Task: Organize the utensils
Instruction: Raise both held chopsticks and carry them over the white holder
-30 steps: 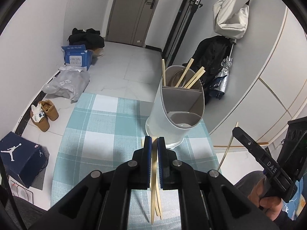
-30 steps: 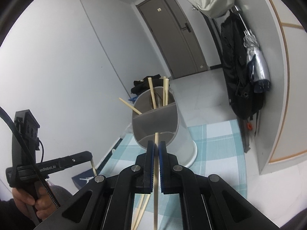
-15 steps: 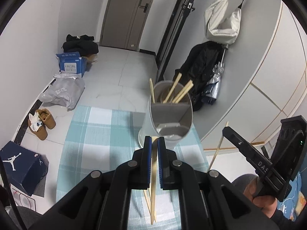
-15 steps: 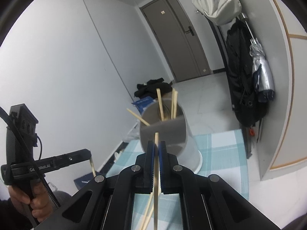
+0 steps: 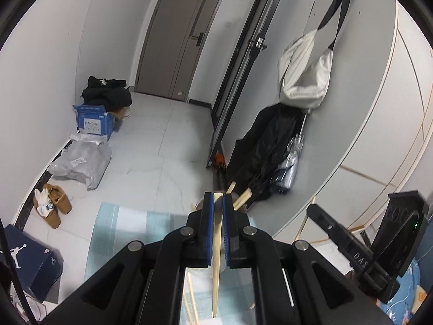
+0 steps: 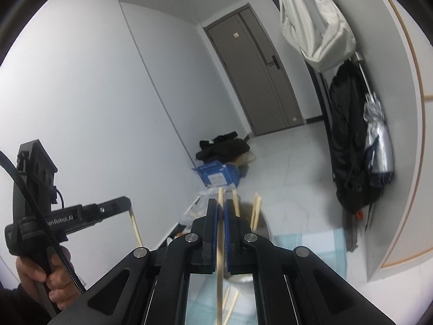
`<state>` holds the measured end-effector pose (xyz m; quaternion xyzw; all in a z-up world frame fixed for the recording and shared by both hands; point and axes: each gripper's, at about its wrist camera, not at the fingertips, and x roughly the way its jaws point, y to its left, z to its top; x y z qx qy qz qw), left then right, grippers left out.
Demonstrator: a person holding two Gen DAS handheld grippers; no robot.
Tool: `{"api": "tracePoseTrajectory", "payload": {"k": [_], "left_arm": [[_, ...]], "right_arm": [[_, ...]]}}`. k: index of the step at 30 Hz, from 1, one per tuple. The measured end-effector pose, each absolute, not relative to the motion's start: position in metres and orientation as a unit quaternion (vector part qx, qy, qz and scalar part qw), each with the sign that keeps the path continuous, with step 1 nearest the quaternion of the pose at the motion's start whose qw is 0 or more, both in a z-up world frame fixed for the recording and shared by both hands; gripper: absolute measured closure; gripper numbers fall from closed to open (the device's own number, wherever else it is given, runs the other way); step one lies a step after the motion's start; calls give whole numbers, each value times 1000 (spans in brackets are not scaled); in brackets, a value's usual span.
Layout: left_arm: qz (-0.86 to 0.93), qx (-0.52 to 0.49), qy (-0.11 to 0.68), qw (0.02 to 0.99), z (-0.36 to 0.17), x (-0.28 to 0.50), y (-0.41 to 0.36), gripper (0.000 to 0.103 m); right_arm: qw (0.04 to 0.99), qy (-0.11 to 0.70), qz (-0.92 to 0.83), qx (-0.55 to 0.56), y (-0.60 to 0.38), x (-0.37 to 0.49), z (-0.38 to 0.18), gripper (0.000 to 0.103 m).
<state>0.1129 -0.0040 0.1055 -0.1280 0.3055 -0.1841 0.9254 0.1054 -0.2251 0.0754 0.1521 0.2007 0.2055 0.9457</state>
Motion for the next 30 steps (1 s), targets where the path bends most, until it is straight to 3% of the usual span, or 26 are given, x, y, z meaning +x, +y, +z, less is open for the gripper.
{"api": "tracePoseTrajectory", "payload": {"k": [15,30], "left_arm": [[-185,-150,259,936,147,164,-9,100],[-145,-147,232,951,119,199,-7,100]], "right_arm": [[953,170,206,142,-229,170,137,99],[970,126,180,103,-203,215,134,99]]}}
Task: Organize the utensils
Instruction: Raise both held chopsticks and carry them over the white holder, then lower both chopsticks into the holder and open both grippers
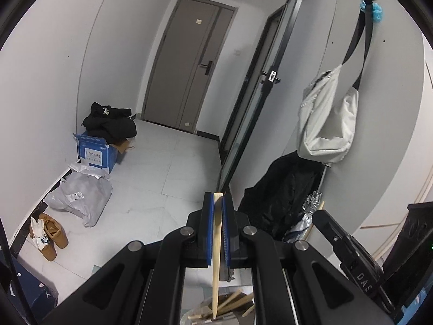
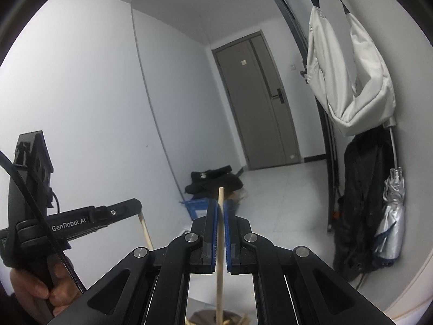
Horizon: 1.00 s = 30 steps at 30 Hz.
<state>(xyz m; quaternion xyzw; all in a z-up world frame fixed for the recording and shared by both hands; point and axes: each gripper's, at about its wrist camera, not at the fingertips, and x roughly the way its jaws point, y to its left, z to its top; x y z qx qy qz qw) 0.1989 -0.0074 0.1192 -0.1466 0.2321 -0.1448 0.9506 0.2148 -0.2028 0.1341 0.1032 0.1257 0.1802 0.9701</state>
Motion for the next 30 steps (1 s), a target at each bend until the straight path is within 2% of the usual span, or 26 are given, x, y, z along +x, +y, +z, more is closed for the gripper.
{"api": "tracePoseTrajectory", "payload": {"k": [14,30], "left_arm": [[-181,-111,242,947,94,207,-16,100],[-218,-72,287,930,72,191,-25,100]], "right_arm": [[977,77,181,80,-187,217,99,99],[965,144,212,56,-182,194,56,99]]}}
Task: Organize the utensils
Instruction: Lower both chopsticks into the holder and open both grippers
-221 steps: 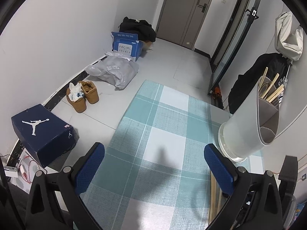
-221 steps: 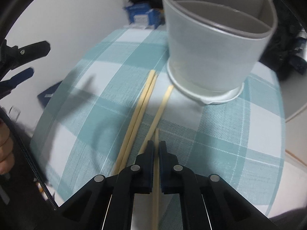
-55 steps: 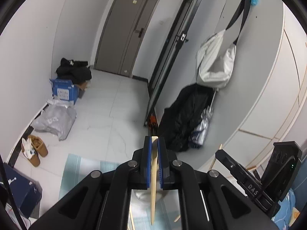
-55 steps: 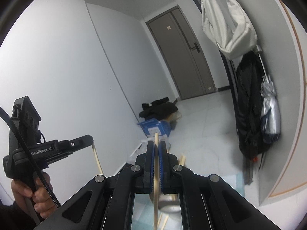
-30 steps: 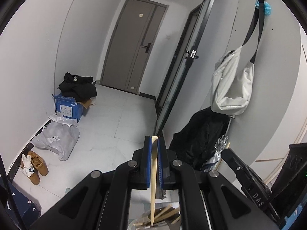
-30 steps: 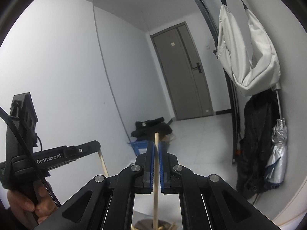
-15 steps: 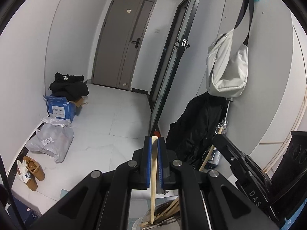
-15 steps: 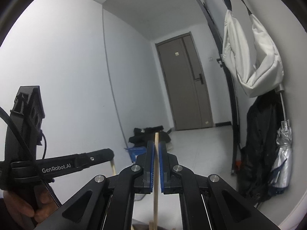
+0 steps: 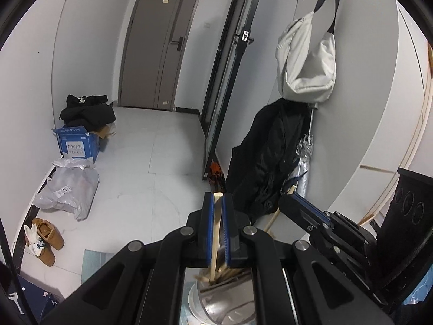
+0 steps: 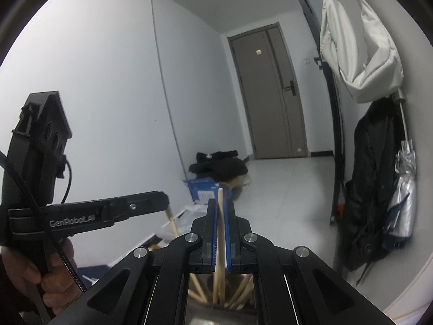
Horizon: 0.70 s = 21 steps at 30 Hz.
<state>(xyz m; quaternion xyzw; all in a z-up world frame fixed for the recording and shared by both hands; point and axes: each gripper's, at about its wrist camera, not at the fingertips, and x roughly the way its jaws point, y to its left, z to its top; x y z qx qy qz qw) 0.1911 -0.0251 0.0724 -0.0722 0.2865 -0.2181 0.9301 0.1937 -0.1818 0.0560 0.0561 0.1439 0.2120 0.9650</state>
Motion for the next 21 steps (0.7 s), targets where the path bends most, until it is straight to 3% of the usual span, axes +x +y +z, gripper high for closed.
{"api": "tracePoseTrajectory", "payload": {"k": [15,18,21], "left_arm": [[-232,-81,352,903,51,174,-19,99],[-210,-93,350,908,55,168,-10,87],[-194,-97,334,917,61,158,-2,66]], "right_arm": [[946,221,232,48,-177,185,29,95],[941,242,228,63,-183,180,24,89],[944,235,221,70,-188,163,24,82]]}}
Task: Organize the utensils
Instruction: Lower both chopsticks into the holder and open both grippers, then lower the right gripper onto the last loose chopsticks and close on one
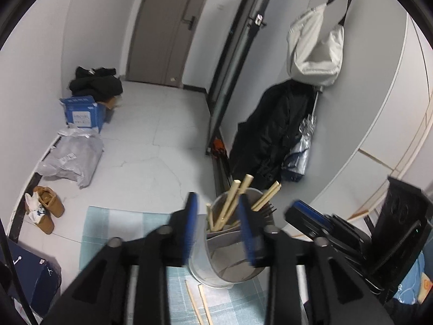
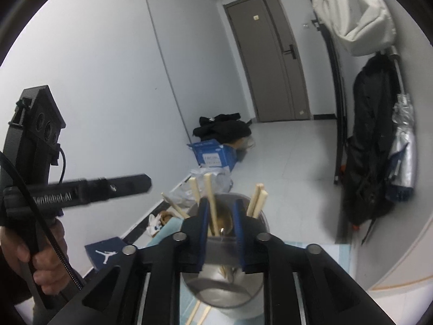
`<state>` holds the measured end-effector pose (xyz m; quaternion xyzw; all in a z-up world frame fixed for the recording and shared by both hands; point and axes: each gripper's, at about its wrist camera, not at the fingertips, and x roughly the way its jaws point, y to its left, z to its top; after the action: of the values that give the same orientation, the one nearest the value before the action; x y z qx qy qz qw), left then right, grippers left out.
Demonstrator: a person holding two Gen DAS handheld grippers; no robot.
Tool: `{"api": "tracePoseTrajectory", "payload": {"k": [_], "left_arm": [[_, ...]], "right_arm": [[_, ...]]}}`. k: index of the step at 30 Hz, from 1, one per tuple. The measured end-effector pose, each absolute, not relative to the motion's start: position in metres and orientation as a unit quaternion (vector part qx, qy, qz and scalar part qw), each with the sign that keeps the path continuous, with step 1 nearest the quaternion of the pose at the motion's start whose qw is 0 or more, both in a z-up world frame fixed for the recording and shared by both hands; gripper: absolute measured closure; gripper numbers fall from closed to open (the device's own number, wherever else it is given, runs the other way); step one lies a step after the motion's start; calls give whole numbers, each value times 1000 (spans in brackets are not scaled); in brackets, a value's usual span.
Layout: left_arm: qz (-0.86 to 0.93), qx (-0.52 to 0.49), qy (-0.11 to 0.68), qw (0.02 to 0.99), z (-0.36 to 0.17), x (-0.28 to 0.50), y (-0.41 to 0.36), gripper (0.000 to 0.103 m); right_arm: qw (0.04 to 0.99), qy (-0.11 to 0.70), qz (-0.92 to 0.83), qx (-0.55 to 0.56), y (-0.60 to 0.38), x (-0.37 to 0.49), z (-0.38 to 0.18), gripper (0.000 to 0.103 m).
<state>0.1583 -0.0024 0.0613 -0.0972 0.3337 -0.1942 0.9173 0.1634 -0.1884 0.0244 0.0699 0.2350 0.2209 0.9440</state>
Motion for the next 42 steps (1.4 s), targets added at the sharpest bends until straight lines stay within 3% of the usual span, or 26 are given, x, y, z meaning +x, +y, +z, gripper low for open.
{"api": "tracePoseTrajectory", "payload": {"k": [1,5,12,17,34,42], "left_arm": [[-184,-96,326,923,64,154,-1,56],[-138,-84,303,939,70,137,1,32],[-61,-72,284,954,63,109,6,15],[-28,-68,274,959,52,95,15,6],[-1,-64,295,953,-12,72,31,2],[11,-66,321,945,-34,77,46,2]], "right_arm": [[945,232,220,73,-191,159,27,78],[950,220,211,74,-193,137,32,65],[954,207,197,89,-199,109,40,40],[955,211,192,85,-194,89,35,30],[948,266,161,59,-178,57,-27,13],[930,341,135,26,-162,69,-70,13]]}}
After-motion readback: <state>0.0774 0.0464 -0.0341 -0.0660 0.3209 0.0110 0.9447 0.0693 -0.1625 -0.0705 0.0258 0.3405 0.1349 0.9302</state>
